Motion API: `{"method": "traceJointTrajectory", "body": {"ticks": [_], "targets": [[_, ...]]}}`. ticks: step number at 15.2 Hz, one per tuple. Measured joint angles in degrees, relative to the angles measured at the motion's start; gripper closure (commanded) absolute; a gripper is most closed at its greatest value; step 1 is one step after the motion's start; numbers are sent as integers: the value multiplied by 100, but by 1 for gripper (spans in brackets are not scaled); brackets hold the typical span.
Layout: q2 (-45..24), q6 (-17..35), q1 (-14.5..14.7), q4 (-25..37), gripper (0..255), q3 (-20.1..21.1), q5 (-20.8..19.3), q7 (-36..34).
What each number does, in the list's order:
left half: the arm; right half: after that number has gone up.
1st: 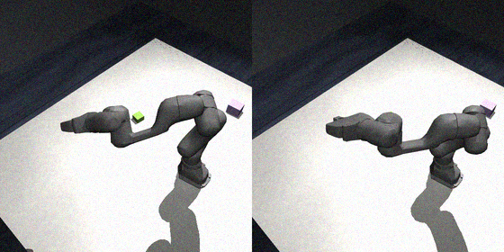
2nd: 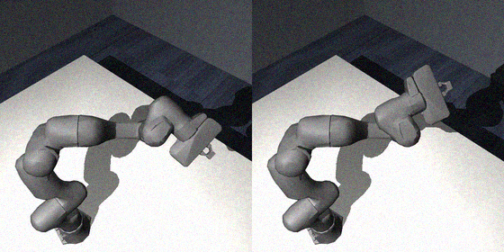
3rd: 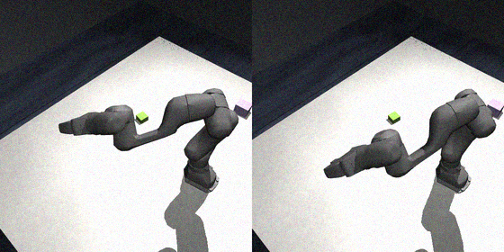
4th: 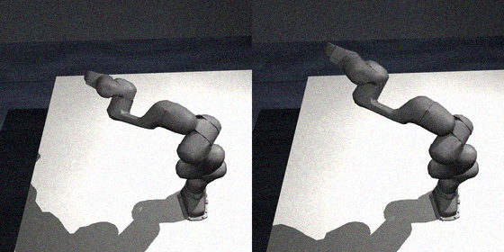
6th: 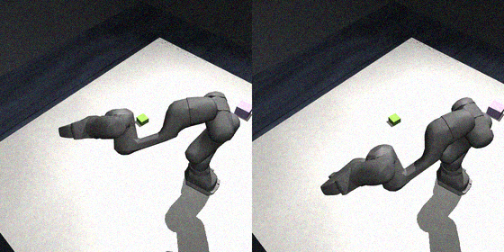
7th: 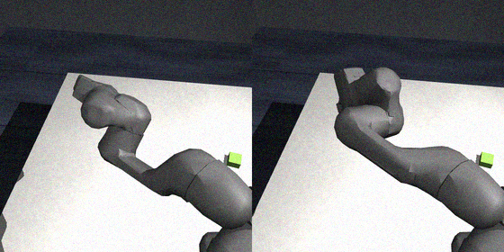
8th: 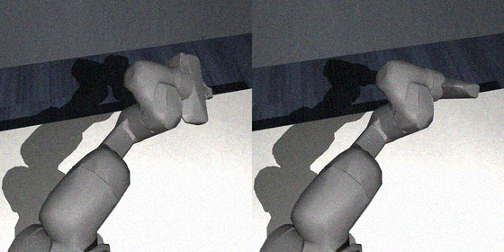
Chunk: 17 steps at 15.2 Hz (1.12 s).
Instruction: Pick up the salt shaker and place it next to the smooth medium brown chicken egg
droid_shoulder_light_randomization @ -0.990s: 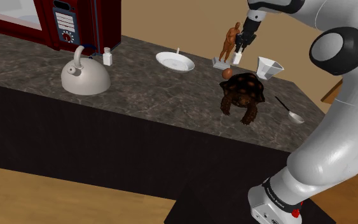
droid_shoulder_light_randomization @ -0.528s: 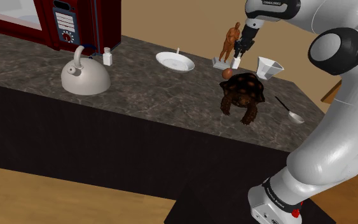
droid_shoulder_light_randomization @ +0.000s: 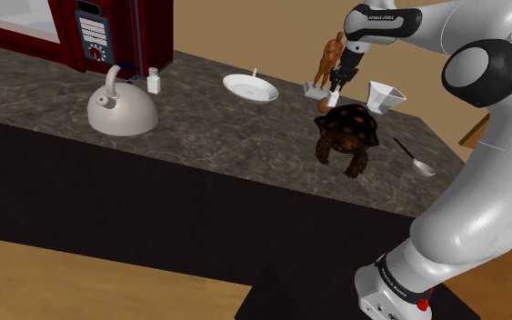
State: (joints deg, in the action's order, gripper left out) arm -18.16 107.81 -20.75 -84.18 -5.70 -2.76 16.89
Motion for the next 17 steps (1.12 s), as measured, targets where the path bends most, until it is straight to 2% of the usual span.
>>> {"method": "traceJointTrajectory", "body": {"ticks": [14, 17], "targets": [[-130, 1013, -2, -885, 255, 2, -9, -55], [-139, 1099, -1, -961, 255, 3, -10, -61]]}}
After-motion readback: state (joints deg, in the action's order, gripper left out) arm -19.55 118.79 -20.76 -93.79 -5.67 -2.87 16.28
